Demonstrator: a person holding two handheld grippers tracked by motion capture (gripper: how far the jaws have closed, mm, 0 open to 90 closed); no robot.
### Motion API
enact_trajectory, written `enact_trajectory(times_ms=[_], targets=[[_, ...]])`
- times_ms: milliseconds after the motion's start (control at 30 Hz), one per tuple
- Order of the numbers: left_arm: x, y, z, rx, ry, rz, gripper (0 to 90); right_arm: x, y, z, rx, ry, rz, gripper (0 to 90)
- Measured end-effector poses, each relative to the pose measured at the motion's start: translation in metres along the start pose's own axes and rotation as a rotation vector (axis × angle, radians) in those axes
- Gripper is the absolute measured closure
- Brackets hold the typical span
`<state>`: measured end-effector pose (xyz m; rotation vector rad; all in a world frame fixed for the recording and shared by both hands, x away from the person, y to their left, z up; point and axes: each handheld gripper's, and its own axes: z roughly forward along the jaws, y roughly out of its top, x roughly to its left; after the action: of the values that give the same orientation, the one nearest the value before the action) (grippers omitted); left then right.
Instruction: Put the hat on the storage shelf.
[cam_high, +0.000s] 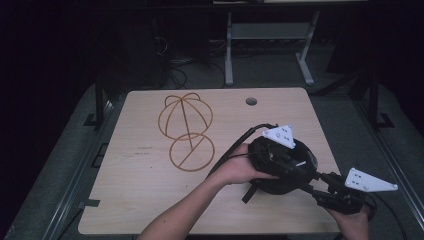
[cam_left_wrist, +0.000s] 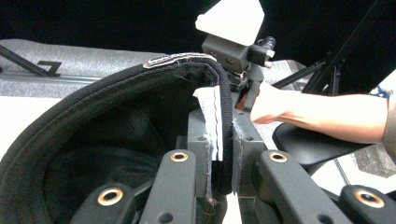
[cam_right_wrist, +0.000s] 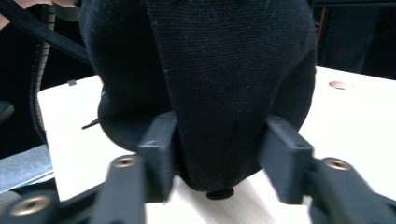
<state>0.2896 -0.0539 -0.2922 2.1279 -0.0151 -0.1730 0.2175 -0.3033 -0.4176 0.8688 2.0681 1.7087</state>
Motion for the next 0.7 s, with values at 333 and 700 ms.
enact_trajectory(times_ms=[333, 700], targets=[[0.005, -0.005, -0.005, 0.011, 0.035, -0.016, 80.5, 0.003, 0.003, -0.002, 0.011, 0.021, -0.006, 86.2], [0.007, -0.009, -0.018, 0.033, 0.116, -0.029, 74.9, 0.001, 0.015, -0.006, 0.034, 0.028, 0.065, 87.2]])
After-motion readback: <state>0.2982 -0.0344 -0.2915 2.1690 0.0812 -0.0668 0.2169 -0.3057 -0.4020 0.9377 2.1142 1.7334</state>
